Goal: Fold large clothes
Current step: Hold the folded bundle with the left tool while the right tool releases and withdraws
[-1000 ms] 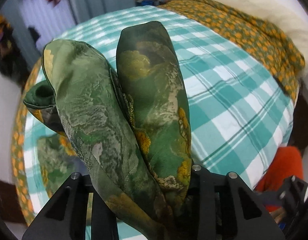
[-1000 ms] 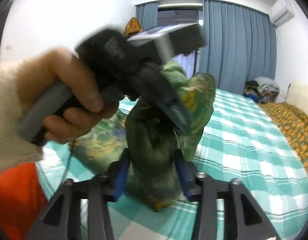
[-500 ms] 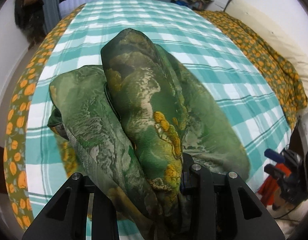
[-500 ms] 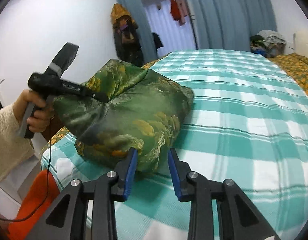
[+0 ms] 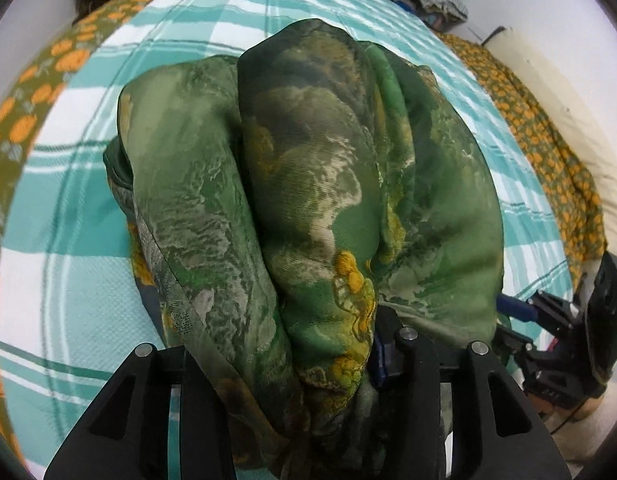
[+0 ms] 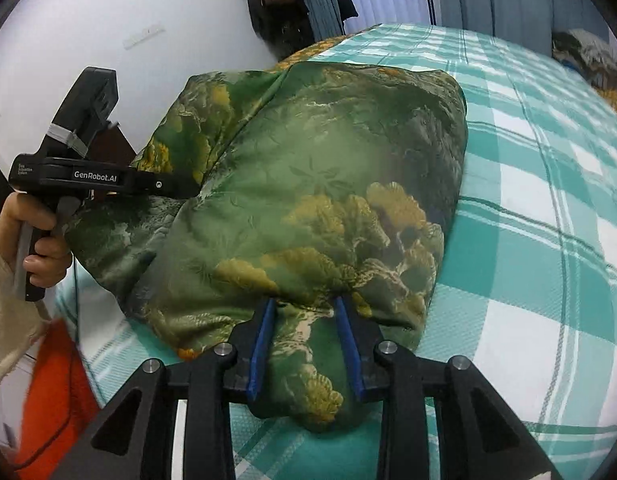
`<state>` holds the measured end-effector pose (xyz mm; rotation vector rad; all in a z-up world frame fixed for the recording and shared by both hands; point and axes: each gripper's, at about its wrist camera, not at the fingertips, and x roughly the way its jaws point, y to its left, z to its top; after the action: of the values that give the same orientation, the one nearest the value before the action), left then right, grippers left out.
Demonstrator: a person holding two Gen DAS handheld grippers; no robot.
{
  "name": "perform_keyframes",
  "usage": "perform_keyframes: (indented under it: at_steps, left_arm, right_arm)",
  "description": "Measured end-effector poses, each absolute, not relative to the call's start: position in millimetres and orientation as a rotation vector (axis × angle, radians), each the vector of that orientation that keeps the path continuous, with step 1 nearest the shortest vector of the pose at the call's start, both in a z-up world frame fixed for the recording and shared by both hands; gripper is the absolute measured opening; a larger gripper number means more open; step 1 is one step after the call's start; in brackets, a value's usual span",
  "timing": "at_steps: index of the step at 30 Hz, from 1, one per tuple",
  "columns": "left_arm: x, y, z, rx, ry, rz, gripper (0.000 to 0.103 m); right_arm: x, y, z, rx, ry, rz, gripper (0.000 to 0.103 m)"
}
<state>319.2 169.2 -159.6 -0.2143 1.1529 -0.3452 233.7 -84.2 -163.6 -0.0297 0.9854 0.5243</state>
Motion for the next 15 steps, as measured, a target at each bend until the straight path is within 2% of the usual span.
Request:
perform_keyframes:
  at_steps: [15]
  left_arm:
    - [317,180,-167,-0.235,1.136,-0.365,0.047]
  right_arm:
    - [232,-68,-162,-0.130,0.994,0.455,0.032]
